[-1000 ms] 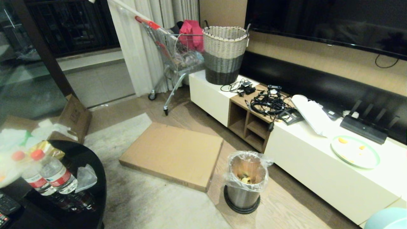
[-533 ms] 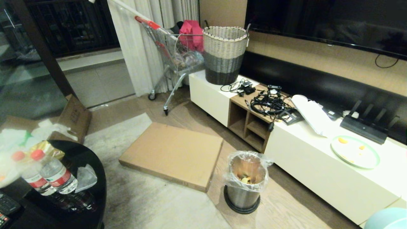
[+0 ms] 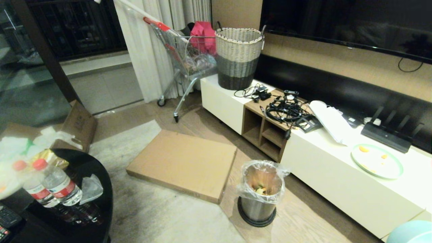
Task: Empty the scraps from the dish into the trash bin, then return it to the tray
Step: Put the bowl back to the table
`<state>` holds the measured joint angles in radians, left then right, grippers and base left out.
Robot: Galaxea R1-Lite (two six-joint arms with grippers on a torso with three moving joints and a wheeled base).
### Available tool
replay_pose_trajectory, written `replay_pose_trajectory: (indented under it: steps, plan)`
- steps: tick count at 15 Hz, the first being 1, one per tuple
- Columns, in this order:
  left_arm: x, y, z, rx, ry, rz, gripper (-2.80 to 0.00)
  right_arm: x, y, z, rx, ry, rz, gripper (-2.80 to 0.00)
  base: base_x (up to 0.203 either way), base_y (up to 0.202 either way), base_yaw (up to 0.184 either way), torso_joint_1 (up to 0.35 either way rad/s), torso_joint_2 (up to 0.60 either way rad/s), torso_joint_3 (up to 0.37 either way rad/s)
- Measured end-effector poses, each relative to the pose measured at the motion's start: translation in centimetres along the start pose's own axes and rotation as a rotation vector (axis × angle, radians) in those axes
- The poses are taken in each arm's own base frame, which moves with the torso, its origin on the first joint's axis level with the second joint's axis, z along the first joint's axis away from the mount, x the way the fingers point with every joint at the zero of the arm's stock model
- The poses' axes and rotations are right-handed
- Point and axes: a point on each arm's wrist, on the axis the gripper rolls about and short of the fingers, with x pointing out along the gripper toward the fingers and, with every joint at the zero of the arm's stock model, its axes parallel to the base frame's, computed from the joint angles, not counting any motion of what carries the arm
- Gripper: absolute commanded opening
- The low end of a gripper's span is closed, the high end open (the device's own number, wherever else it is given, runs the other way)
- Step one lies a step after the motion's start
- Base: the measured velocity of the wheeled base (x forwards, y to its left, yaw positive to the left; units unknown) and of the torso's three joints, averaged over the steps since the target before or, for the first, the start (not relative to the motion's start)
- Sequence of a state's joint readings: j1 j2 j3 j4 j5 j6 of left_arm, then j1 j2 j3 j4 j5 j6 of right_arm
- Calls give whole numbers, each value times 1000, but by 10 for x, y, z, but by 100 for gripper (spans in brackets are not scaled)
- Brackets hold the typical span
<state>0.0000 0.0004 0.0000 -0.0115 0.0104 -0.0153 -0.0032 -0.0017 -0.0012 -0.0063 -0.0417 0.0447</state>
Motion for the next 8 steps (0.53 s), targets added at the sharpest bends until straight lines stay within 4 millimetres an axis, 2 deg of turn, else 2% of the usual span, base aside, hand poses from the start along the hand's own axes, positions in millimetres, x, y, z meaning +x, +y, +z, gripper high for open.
replay_pose_trajectory:
  steps: [8]
  plan:
    - [0, 0, 0, 0, 0, 0, -280, 0, 0, 0, 4, -2, -1, -280, 0, 0, 0, 0, 0, 0]
